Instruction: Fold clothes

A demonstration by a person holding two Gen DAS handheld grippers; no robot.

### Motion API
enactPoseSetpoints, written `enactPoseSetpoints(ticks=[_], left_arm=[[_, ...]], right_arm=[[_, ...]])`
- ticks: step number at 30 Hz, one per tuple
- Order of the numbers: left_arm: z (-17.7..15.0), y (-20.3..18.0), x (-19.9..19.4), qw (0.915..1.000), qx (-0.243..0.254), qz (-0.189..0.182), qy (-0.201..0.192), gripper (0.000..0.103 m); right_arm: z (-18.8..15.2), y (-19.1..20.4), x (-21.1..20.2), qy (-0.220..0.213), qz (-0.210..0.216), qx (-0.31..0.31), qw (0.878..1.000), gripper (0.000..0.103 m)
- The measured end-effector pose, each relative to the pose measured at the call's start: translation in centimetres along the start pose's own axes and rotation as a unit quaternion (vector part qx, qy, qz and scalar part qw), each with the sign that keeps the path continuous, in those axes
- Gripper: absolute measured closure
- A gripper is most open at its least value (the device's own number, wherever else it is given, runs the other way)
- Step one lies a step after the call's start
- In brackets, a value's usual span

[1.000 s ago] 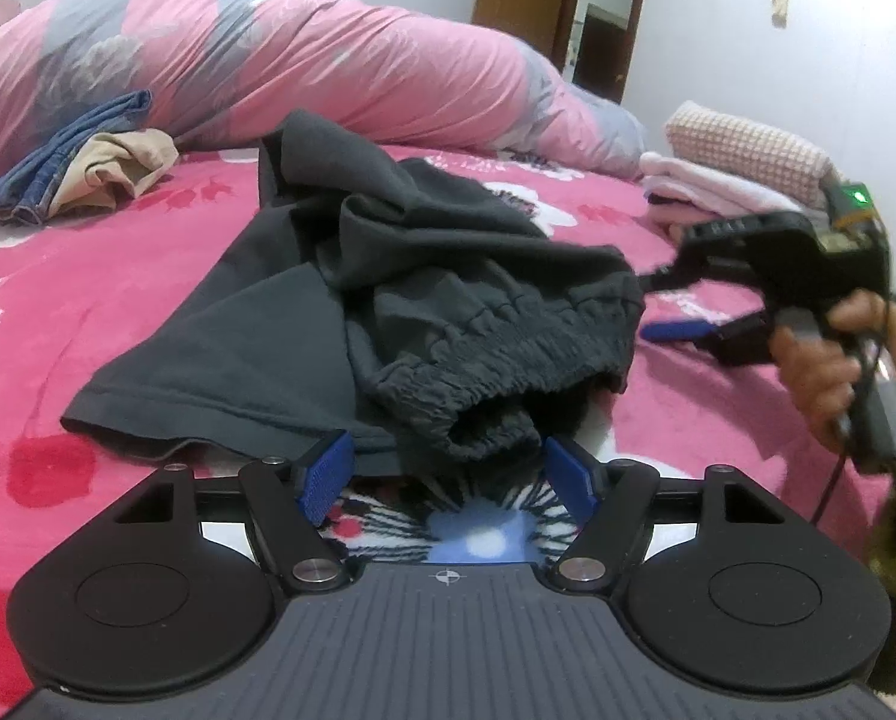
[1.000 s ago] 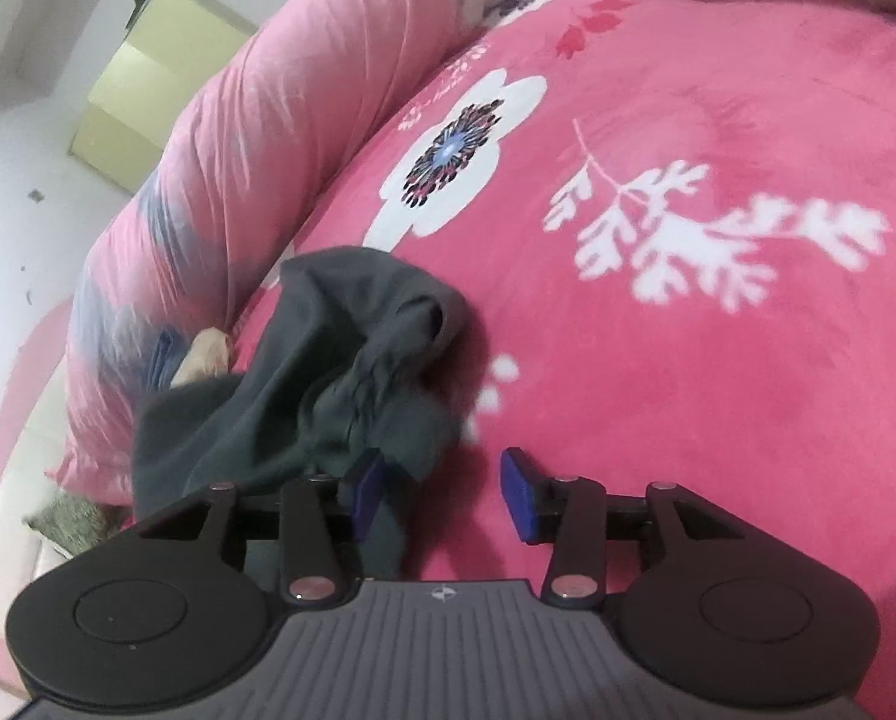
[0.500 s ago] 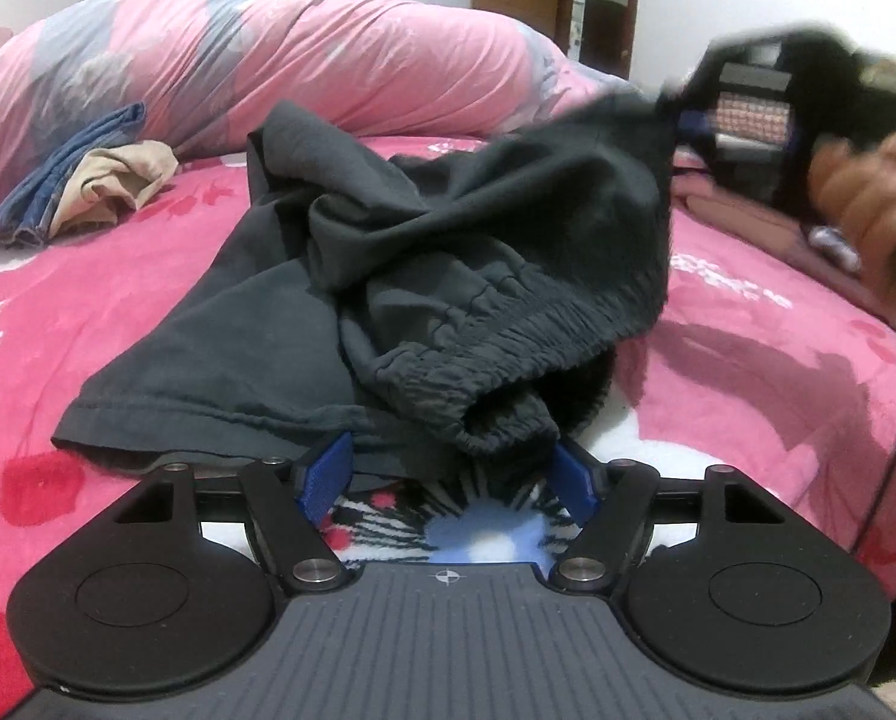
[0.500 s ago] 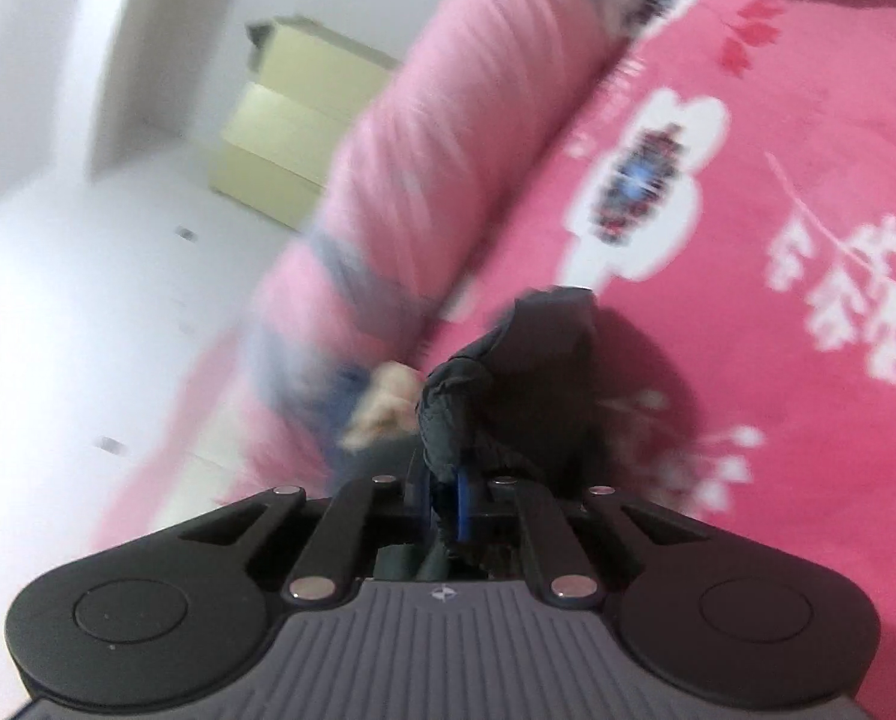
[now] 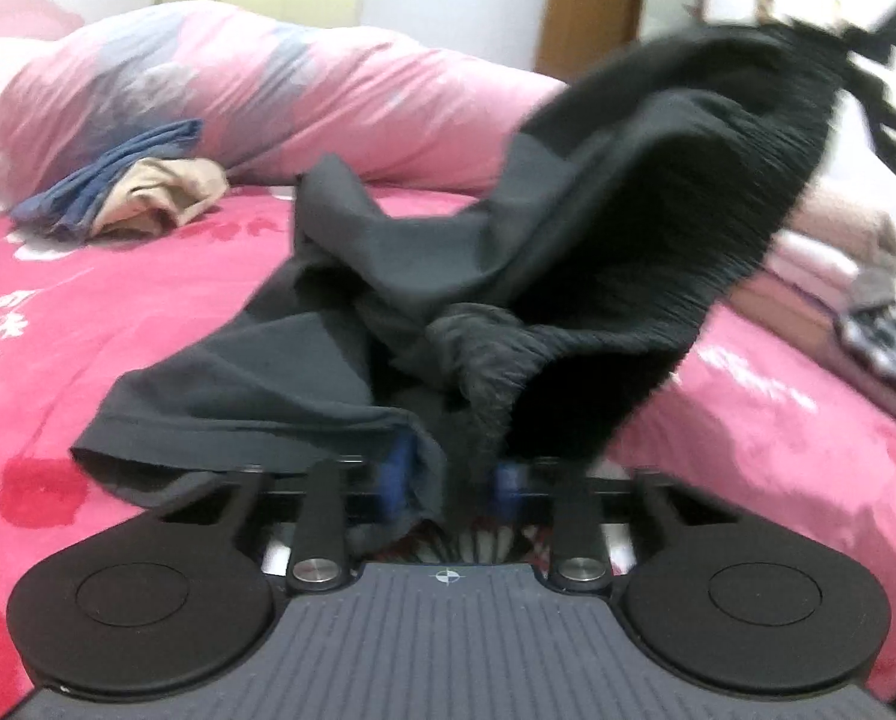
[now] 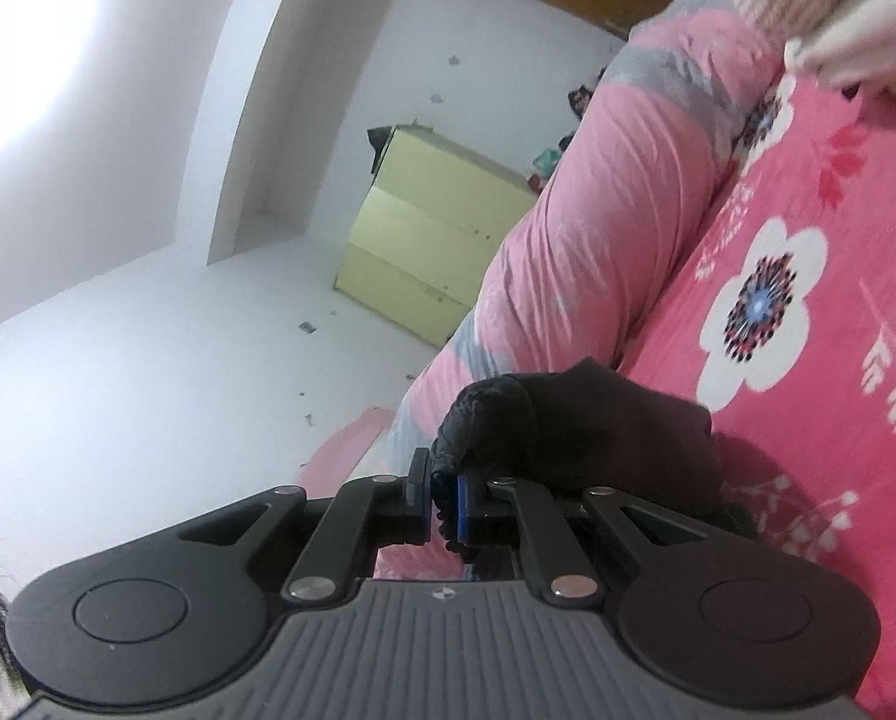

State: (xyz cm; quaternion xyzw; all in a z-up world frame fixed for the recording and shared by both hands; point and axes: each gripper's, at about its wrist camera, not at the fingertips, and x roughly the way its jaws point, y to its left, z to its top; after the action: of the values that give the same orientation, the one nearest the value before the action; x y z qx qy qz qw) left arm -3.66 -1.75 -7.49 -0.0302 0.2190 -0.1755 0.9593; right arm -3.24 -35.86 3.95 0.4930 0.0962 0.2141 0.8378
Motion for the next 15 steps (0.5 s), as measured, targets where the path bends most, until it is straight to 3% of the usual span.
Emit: enactPoseSetpoints(ticks=[6,9,15], left_arm=[[1.4,0.6,-1.7,0.9984,-0.022,0.023,-0.047,0.099],[3.6,1.1,-4.1,0.9950,-0.007,0.034,-0.093,0.099],[10.3,2.0,-9.9,0.9783,0.027,0.042,-0.201,0.099]], right_arm=[[1.1,1.0,-1.2,-0.034,-0.003,-0.015,0.999,0.095],[1.7,2.7,-1.5,-0.052,0.004,-0.038,0.998,0.095],[2.4,8.6,-2.7,-0.100,0.054,-0.117,0.987,0.095]])
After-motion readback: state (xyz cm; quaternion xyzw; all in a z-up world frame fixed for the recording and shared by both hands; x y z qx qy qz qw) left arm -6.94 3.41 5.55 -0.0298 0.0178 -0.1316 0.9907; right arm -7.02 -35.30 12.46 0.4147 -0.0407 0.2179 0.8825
